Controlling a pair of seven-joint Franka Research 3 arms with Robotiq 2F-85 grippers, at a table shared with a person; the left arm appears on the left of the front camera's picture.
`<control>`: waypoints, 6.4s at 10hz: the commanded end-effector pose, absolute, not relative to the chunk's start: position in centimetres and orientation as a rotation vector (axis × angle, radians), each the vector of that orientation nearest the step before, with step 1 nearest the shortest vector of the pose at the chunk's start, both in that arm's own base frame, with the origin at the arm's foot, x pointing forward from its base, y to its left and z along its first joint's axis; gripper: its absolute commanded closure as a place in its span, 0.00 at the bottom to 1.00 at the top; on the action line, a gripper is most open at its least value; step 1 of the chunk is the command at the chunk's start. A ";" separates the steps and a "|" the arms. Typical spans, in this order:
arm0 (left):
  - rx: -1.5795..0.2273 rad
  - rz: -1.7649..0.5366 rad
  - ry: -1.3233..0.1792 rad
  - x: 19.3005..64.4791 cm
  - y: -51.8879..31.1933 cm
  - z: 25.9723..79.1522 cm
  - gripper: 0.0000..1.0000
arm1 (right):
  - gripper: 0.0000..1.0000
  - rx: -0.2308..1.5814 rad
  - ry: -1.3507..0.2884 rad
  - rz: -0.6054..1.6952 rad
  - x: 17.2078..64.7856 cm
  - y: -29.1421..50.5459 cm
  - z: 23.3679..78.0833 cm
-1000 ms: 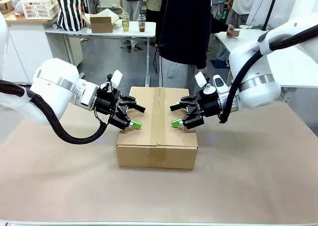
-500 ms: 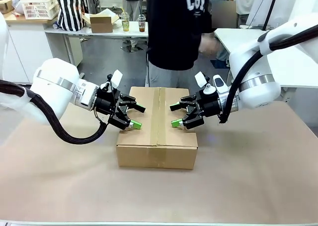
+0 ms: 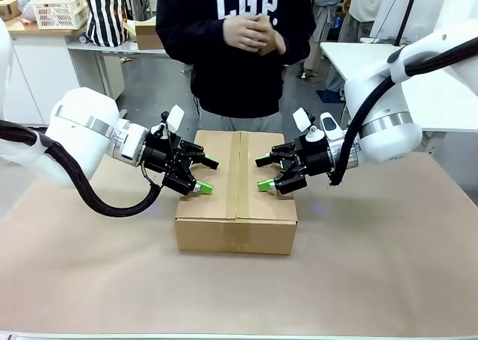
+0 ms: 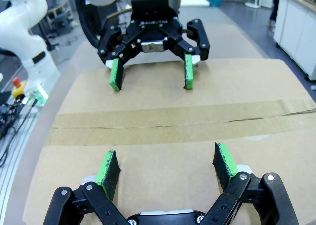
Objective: Pack the gift set into the box.
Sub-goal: Press and hold the closed box until the human finishes sealing it.
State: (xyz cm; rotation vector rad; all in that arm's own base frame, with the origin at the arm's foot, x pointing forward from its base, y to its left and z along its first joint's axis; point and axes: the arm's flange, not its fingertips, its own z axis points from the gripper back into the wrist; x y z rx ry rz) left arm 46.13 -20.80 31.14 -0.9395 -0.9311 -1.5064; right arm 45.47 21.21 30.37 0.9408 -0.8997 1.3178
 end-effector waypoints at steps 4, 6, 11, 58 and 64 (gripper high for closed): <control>-0.940 -1.501 -0.930 46.1 -20.8 31.0 0.00 | 0.00 0.937 -0.896 1.318 45.4 21.2 30.2; -0.940 -1.501 -0.930 46.1 -20.8 31.0 0.00 | 0.00 0.937 -0.896 1.318 45.4 21.2 30.2; -0.940 -1.501 -0.930 46.1 -20.8 31.0 0.00 | 0.00 0.937 -0.896 1.318 45.4 21.2 30.2; -0.940 -1.501 -0.930 46.1 -20.8 31.0 0.00 | 0.00 0.937 -0.896 1.318 45.4 21.2 30.2; -0.940 -1.501 -0.930 46.1 -20.8 31.0 0.00 | 0.00 0.937 -0.896 1.318 45.4 21.2 30.2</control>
